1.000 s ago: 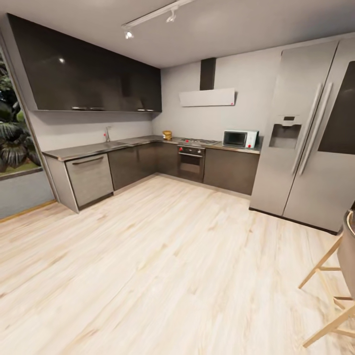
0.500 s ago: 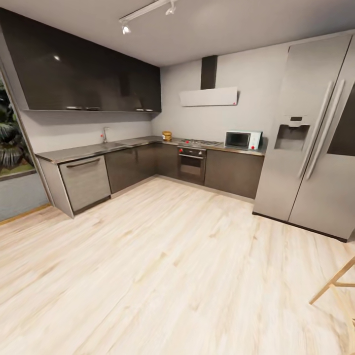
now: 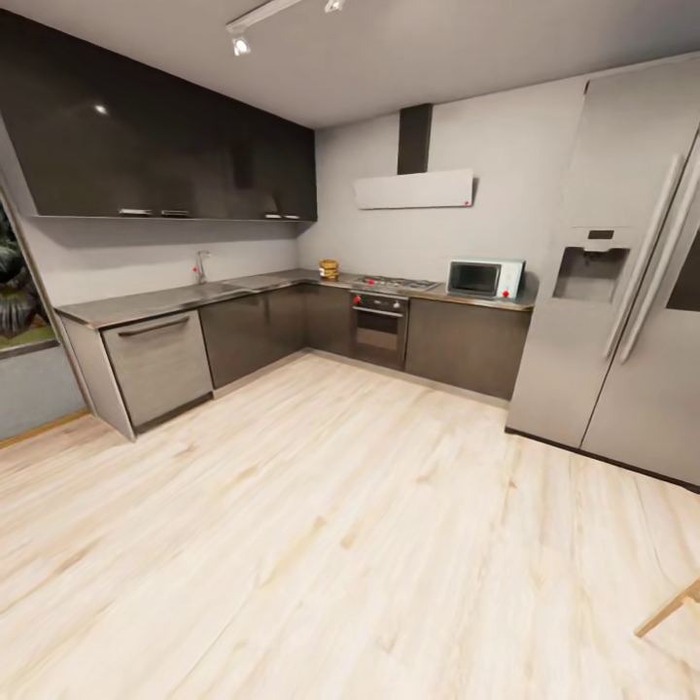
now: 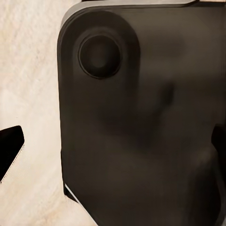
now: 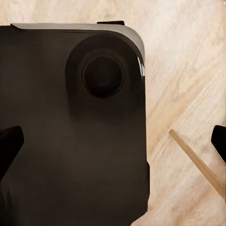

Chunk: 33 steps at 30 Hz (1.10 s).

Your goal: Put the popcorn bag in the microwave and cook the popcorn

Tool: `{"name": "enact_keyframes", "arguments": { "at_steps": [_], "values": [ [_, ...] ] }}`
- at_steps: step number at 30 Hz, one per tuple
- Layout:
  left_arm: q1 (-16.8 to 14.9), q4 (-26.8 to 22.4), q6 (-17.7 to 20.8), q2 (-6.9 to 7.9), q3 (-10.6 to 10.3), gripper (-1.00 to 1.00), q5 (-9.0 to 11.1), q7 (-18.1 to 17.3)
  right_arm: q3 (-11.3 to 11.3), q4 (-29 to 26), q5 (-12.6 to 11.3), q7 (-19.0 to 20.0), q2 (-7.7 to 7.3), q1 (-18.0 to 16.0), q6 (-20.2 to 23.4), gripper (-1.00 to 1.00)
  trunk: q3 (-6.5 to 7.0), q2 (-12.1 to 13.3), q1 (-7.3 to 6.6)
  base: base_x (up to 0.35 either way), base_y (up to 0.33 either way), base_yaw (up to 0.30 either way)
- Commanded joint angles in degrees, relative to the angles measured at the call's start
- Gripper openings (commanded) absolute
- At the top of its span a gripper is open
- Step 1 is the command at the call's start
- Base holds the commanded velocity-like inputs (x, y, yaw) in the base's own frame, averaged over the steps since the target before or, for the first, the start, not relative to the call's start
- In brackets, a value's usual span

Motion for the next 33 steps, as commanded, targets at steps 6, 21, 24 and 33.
{"name": "enact_keyframes", "arguments": {
  "at_steps": [6, 21, 24, 33],
  "values": [
    [0.01, -0.02, -0.04, -0.01, 0.02, 1.00, 0.21, 0.02, 0.02, 0.04, -0.33, -0.03, 0.00, -0.01, -0.21, 1.00, -0.04, -0.02, 0.03, 0.322, 0.027, -0.046],
    [-0.01, -0.02, 0.05, -0.01, 0.02, 1.00, 0.21, 0.03, 0.04, 0.04, -0.33, -0.03, 0.00, -0.01, -0.17, 1.00, -0.04, -0.02, 0.03, 0.322, 0.109, -0.050],
    [0.00, -0.02, 0.05, -0.01, 0.02, 1.00, 0.21, 0.02, 0.04, 0.04, -0.33, -0.03, 0.00, -0.01, -0.17, 1.00, -0.04, -0.02, 0.03, 0.322, 0.120, 0.000],
    [-0.01, -0.02, -0.19, -0.01, 0.05, 1.00, 0.21, 0.04, -0.09, -0.60, 0.28, -0.03, 0.46, -0.01, -0.28, 1.00, -0.04, -0.02, 0.03, 0.322, 0.120, 0.000]
  ]
}}
